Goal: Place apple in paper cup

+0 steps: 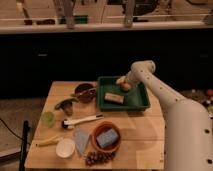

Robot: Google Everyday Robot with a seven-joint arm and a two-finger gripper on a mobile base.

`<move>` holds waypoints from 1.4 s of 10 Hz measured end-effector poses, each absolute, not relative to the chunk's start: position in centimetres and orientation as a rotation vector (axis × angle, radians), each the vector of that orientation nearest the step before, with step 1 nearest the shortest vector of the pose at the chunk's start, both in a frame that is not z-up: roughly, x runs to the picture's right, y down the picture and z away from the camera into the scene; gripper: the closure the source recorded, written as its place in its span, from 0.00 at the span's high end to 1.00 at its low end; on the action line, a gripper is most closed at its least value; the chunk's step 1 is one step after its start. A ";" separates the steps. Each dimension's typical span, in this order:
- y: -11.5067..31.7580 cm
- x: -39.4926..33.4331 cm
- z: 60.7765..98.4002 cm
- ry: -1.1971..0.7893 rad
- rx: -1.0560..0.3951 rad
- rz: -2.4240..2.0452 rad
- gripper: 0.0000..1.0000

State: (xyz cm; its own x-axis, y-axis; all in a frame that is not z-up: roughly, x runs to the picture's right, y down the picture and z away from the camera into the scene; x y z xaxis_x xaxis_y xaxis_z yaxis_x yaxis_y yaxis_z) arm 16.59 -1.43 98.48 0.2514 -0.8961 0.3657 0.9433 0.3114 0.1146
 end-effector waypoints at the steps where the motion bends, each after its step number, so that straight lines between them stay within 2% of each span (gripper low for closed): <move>1: -1.2 16.8 98.7 -0.400 -0.146 -1.257 0.80; 5: -0.8 17.2 99.2 -0.406 -0.164 -1.258 0.78; 6: -0.8 17.3 99.3 -0.410 -0.165 -1.255 0.71; 8: -0.8 17.5 99.3 -0.422 -0.163 -1.247 0.49; 10: -0.8 17.4 99.2 -0.430 -0.162 -1.244 0.35; 11: -0.9 17.4 99.2 -0.437 -0.163 -1.243 0.19; 12: -0.9 17.3 99.1 -0.442 -0.165 -1.243 0.08; 14: -1.1 17.3 98.8 -0.447 -0.176 -1.251 0.00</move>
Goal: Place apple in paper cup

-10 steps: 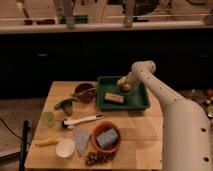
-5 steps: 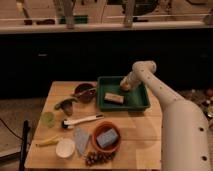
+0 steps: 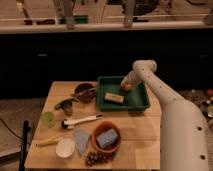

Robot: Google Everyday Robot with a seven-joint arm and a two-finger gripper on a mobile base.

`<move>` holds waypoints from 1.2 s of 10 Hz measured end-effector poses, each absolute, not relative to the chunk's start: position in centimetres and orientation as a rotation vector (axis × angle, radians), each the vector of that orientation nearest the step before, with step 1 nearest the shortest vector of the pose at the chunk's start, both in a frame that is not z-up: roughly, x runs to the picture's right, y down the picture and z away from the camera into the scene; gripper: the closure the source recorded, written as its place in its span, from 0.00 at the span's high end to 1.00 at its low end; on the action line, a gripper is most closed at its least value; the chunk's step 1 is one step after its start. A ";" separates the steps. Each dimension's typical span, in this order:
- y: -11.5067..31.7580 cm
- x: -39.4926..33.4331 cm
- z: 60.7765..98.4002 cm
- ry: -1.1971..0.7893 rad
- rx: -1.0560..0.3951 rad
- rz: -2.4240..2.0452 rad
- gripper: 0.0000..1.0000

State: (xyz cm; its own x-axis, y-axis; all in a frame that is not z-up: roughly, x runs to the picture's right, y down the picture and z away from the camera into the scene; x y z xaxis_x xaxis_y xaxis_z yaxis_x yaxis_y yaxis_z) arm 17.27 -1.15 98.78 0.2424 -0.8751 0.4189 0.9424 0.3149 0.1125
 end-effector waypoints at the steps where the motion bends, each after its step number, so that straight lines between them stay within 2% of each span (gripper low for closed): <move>1: -1.2 17.2 98.6 -0.448 -0.181 -1.254 0.00; 7: -3.1 16.4 95.3 -0.446 -0.202 -1.279 0.00; 12: -2.5 15.7 91.0 -0.437 -0.260 -1.297 0.00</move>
State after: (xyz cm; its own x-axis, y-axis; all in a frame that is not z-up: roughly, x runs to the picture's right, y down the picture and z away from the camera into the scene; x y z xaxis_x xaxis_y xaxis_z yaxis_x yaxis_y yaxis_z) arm 15.74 -2.46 90.98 0.2060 -0.8680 0.4518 0.9645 0.2581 0.0561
